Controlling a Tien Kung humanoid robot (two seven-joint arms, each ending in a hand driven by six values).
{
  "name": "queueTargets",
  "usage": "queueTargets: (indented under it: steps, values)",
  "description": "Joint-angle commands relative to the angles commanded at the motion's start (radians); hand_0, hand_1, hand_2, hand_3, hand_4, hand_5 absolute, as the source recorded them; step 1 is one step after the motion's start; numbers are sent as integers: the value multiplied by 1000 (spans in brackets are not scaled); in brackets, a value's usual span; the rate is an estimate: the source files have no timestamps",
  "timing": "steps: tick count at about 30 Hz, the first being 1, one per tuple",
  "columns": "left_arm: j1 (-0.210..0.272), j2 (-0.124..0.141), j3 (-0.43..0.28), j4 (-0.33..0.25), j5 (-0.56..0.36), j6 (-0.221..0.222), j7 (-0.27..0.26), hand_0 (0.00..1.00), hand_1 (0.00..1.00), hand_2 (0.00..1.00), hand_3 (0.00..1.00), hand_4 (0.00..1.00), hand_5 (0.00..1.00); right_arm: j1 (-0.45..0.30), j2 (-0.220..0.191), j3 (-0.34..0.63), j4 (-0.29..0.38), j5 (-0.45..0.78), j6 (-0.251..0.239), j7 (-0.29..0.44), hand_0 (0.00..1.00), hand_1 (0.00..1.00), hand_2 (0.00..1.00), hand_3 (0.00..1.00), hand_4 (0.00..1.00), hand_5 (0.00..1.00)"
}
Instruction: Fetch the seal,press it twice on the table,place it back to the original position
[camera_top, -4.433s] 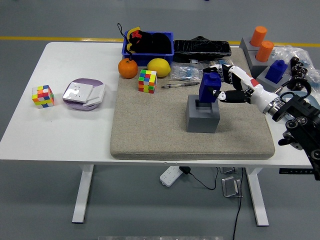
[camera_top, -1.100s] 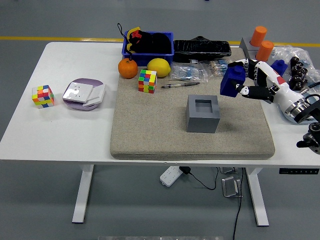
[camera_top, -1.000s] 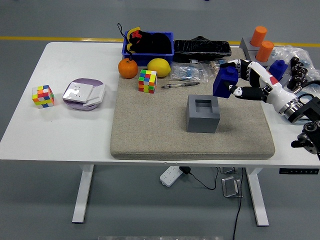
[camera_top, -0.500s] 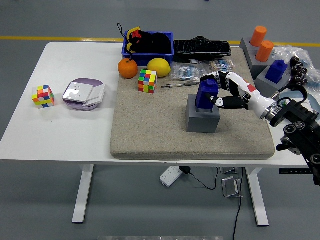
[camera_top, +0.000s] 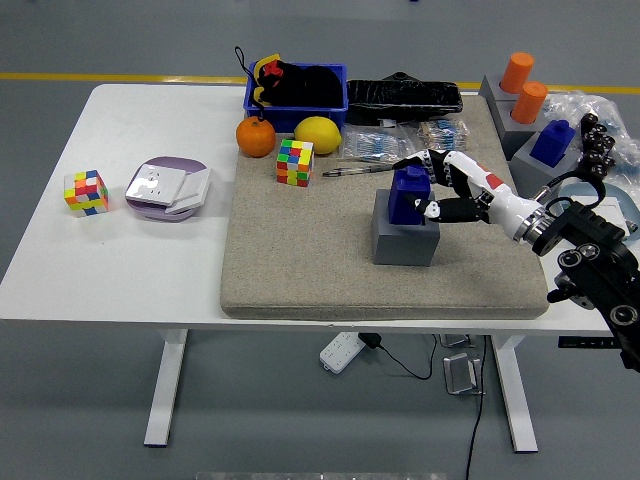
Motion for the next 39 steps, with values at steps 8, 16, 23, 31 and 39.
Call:
queueTargets:
  steps: [8,16,23,31,39]
  values:
    - [1,0,0,-1,1,-1,0,816,826,802,857,855,472,7,3,-17,-17,-3,-5,10,556,480,510,701,457,2]
    - [0,0,2,0,0,-1,1,815,826,802,857,855,474,18,-7,-18,-24,-10,-4,16,556,480,509,700,457,2]
    - [-1,-1,2,0,-1,-1,0,816,826,802,857,854,474,20,-13,-15,-26,-16,-4,20,556,479,508,700,458,2]
    - [0,-1,2,-1,0,-2,0,816,826,802,858,856,475,16,-12,-29,-42,-23,-8,28,552,478,505,697,456,2]
    - [0,-2,1,0,-1,-1,0,816,827,801,858,855,474,14,-7,-35,-53,-25,-10,31,552,477,505,698,456,2]
